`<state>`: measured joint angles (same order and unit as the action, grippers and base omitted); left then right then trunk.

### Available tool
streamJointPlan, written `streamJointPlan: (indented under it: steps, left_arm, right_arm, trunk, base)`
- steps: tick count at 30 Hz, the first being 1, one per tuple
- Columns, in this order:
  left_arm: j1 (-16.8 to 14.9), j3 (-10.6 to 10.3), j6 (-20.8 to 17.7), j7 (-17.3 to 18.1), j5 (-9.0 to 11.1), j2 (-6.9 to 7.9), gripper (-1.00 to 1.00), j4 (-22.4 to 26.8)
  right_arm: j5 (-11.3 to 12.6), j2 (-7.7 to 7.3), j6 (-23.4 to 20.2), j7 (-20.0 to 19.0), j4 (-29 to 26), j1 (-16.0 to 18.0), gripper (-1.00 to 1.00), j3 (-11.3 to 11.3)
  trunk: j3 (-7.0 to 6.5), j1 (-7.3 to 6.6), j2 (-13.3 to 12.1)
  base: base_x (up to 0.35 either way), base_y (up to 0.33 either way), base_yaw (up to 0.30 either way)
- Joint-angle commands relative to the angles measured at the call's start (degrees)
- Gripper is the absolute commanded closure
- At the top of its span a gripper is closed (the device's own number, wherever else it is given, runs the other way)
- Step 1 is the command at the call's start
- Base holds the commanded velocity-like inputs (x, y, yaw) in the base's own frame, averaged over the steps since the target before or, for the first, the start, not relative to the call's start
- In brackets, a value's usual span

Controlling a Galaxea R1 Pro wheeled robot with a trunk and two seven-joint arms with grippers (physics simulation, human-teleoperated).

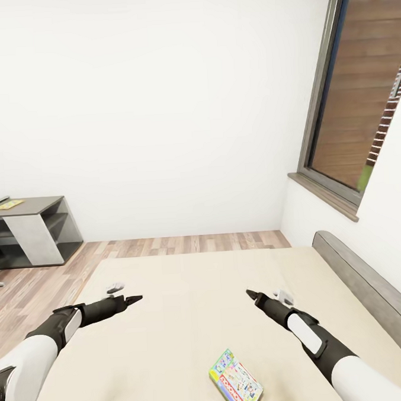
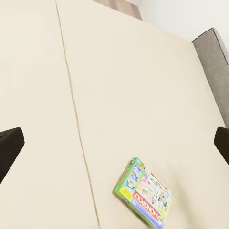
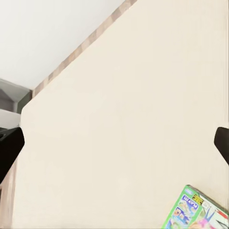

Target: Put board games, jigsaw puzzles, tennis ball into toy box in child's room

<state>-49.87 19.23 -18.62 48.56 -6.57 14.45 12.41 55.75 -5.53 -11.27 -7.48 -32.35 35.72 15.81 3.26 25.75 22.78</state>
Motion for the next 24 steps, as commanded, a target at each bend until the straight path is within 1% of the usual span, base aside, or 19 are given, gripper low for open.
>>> streamJointPlan:
  steps: [1, 4, 6, 10, 12, 13, 14, 16, 17, 21, 22, 24]
  left_arm:
    - [-0.1, 0.5, -0.4, -0.1, -0.6, -0.03, -1.00, 0.1]
    - [-0.1, 0.5, -0.4, -1.6, -0.6, -0.05, -1.00, 0.1]
    - [-0.1, 0.5, -0.4, -2.1, -0.6, -0.07, -1.00, 0.1]
    - [-0.1, 0.5, -0.4, -2.7, -0.6, -0.14, -1.00, 0.1]
    - [-0.1, 0.5, -0.4, -2.9, -0.6, -0.17, -1.00, 0.1]
    - [-0.1, 0.5, -0.4, -2.9, -0.6, -0.20, -1.00, 0.1]
    - [-0.1, 0.5, -0.4, -3.0, -0.6, -0.22, -1.00, 0.1]
    - [-0.1, 0.5, -0.4, -3.0, -0.6, -0.28, -1.00, 0.1]
    - [-0.1, 0.5, -0.4, -3.2, -0.6, -0.33, -1.00, 0.1]
    - [-0.1, 0.5, -0.4, -3.9, -0.6, -0.42, -1.00, 0.1]
    - [-0.1, 0.5, -0.4, -4.3, -0.6, -0.44, -1.00, 0.1]
    - [-0.1, 0.4, -0.4, -5.1, -0.6, -0.48, -1.00, 0.1]
  right_arm:
    - [0.3, -0.06, -0.5, 0.1, 0.0, 0.1, -1.00, 0.3]
    - [0.2, -0.17, -1.8, 0.5, -0.1, 0.1, -1.00, 0.3]
    - [0.2, -0.24, -2.3, 0.7, -0.1, 0.2, -1.00, 0.3]
    - [0.1, -0.11, -4.9, 1.6, -0.1, 0.6, -1.00, 0.3]
    - [0.0, -0.06, -6.9, 3.8, -0.1, 0.9, -1.00, 0.3]
    - [0.0, -0.04, -8.0, 6.2, -0.1, 1.2, -1.00, 0.3]
    - [0.0, -0.03, -8.5, 7.6, -0.1, 1.4, -1.00, 0.3]
    - [0.1, -0.02, -9.1, 10.6, -0.1, 1.7, -1.00, 0.3]
    - [0.1, -0.02, -9.6, 13.6, -0.1, 1.9, -1.00, 0.2]
    - [0.1, 0.13, -10.0, 18.8, -0.2, 2.2, -1.00, 0.3]
    - [0.1, 0.32, -10.2, 20.7, -0.5, 2.3, -1.00, 0.3]
    - [0.1, 0.56, -10.4, 22.3, -1.7, 2.3, -1.00, 0.6]
  trunk:
    - [0.13, 0.04, 0.1]
    - [0.13, 0.04, 0.1]
    - [0.13, 0.04, 0.1]
    - [0.13, 0.04, 0.1]
    - [0.13, 0.04, 0.1]
    - [0.13, 0.04, 0.1]
    - [0.13, 0.04, 0.1]
    - [0.13, 0.04, 0.1]
    - [0.13, 0.04, 0.1]
    - [0.13, 0.04, 0.1]
    - [0.13, 0.04, 0.1]
    - [0.13, 0.04, 0.1]
  base:
    - [0.000, 0.000, 0.000]
    - [0.000, 0.000, 0.000]
    - [0.000, 0.000, 0.000]
    - [0.000, 0.000, 0.000]
    - [0.000, 0.000, 0.000]
    - [0.000, 0.000, 0.000]
    - [0.000, 0.000, 0.000]
    - [0.000, 0.000, 0.000]
    - [0.000, 0.000, 0.000]
    - [0.000, 0.000, 0.000]
    - [0.000, 0.000, 0.000]
    - [0.000, 0.000, 0.000]
